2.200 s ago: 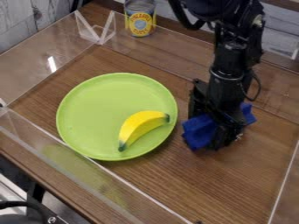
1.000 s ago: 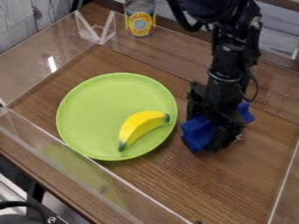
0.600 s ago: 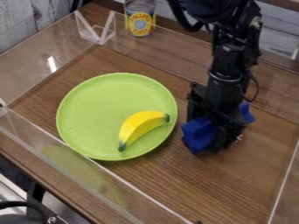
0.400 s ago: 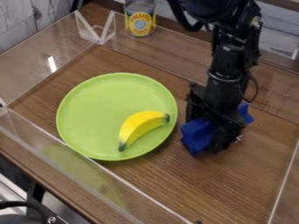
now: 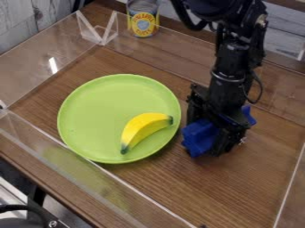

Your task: Put the blue object in the green plate

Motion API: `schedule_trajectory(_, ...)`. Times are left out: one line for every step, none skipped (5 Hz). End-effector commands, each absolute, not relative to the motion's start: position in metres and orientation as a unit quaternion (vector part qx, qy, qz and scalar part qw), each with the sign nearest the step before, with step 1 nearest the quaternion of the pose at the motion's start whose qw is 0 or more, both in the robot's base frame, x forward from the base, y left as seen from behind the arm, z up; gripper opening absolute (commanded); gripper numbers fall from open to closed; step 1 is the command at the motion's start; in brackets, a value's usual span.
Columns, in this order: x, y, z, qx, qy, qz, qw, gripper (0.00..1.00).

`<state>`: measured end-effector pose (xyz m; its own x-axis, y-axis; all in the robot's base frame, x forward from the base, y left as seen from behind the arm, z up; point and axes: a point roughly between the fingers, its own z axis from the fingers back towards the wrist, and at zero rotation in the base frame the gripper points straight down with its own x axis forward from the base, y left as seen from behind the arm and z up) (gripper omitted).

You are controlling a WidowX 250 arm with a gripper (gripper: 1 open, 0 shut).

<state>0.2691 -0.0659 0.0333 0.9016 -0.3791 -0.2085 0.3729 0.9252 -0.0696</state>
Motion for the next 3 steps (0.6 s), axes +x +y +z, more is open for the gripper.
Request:
schedule_trajectory(0.2769, -0.0664, 0.0562, -0.012, 0.074, -0.192, 0.979, 0.0)
schedule_trajectory(0.2749, -0.0651, 0.0571, -0.011, 0.077, -0.188, 0.979, 0.0)
schedule_trajectory(0.2729, -0.064, 0.0582, -0.011, 0.08, -0.185, 0.979, 0.0)
